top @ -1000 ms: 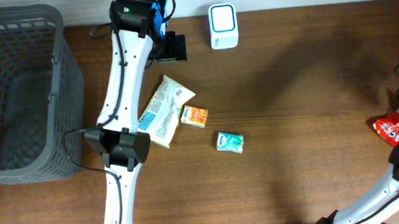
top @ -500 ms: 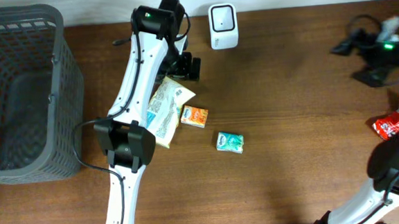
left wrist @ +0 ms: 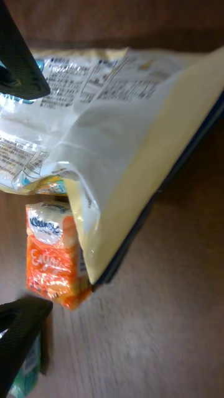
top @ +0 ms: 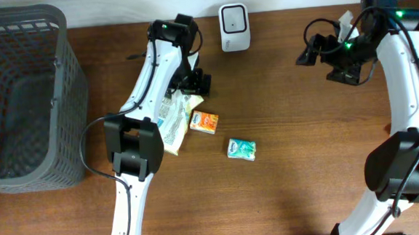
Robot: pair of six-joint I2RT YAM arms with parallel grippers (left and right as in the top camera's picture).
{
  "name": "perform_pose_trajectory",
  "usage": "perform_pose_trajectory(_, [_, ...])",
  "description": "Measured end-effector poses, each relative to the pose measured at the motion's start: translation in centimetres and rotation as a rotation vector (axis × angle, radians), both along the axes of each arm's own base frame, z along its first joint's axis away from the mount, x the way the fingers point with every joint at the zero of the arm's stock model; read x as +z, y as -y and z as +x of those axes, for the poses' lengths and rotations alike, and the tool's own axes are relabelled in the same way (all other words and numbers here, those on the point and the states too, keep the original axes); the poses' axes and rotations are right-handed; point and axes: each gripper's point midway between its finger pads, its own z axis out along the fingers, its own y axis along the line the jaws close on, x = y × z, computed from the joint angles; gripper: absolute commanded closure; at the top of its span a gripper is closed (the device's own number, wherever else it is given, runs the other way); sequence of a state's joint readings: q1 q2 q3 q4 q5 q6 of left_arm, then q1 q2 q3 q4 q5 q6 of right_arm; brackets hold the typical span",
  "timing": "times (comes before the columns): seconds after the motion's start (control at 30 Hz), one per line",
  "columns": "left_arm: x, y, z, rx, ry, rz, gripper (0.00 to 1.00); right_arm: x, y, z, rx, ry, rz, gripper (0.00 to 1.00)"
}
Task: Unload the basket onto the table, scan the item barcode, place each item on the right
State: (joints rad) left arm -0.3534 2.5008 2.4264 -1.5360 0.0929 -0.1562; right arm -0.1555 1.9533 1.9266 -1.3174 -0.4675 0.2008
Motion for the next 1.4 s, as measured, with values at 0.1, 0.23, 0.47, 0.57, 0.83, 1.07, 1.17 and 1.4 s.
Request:
perform_pose_trajectory(0.1, [0.1,-0.3,-0.7,0.0,-0.03,0.011,0.01,0.0,-0.1,0.0,0.001,0.0,-0.001,0.02])
perform_pose_trajectory(0.23, [3.2,-1.0,-0.4,0.017,-0.002,0.001,0.01,-0.1,0.0,0.0,0.0,-0.002,-0.007,0.02])
perform_pose_trajectory(0.47, [8.7,-2.7,2.0,0.063,0.165,-0.053,0.01,-0.1,0.0,0.0,0.0,-0.001,-0.007,0.02])
perform_pose_trajectory(0.57, [11.5,-3.0,1.7,0.067,0.223,-0.071,0.01,0.0,0.1,0.3,-0.001,0.012,-0.009,0.02])
perform_pose_trajectory(0.83, [19.7,-2.0,-1.4,0.035,0.367,-0.166,0.01,-0.1,-2.5,-1.9,0.08,-0.063,0.036,0.02])
perform_pose_trajectory(1.07, [19.7,-5.0,-8.6,0.046,0.264,-0.074,0.01,-0.3,-9.9,-3.2,0.345,-0.021,-0.014,0.02])
perform_pose_trajectory(1.17, [18.3,-6.0,-9.8,0.071,0.217,-0.032,0.01,-0.5,-12.3,-3.8,0.418,-0.014,-0.04,0.01])
perform_pose_trajectory(1.4, [14.4,-7.1,-8.6,0.125,0.205,0.054,0.01,-4.6,-17.1,-7.2,0.586,-0.103,-0.192,0.34])
